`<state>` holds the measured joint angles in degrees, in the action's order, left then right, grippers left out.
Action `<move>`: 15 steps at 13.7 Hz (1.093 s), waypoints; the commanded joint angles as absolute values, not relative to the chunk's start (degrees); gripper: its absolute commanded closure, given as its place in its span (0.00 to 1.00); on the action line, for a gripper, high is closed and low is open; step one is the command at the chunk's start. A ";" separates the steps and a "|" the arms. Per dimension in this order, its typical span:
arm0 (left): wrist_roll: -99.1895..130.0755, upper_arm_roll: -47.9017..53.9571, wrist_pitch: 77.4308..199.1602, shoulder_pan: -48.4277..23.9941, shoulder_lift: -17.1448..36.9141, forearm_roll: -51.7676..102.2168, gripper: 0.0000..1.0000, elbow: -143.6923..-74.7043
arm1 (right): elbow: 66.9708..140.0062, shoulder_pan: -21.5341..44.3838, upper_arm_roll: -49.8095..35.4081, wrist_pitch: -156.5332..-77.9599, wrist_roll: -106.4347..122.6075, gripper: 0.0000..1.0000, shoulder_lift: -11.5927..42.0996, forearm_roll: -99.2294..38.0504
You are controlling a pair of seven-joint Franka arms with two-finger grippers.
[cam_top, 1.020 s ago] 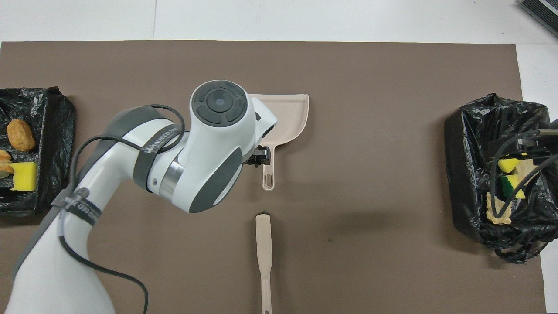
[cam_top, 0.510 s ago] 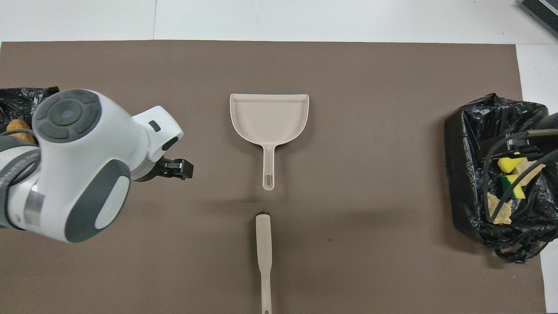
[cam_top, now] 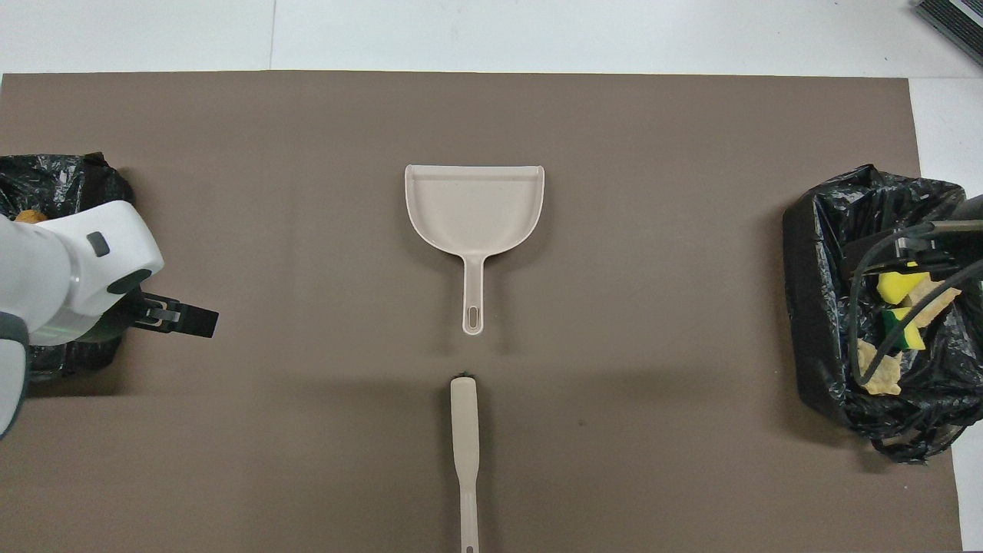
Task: Sweep and dump trash in bin
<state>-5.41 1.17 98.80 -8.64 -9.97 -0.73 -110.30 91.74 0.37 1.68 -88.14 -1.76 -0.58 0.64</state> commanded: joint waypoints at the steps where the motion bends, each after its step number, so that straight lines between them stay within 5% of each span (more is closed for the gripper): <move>1: -6.94 1.76 91.95 -6.51 -9.14 -0.35 0.00 -102.07 | 91.41 -0.09 1.32 -87.36 -3.16 0.00 -0.35 -0.44; 7: -7.03 1.41 81.76 -6.33 0.51 0.09 0.00 -84.67 | 91.41 -0.09 1.32 -87.36 -4.39 0.00 -0.35 -0.53; 15: -13.27 0.97 82.09 -1.85 -0.44 1.05 0.00 -85.08 | 91.41 0.00 1.23 -87.36 -4.31 0.00 -0.35 -0.53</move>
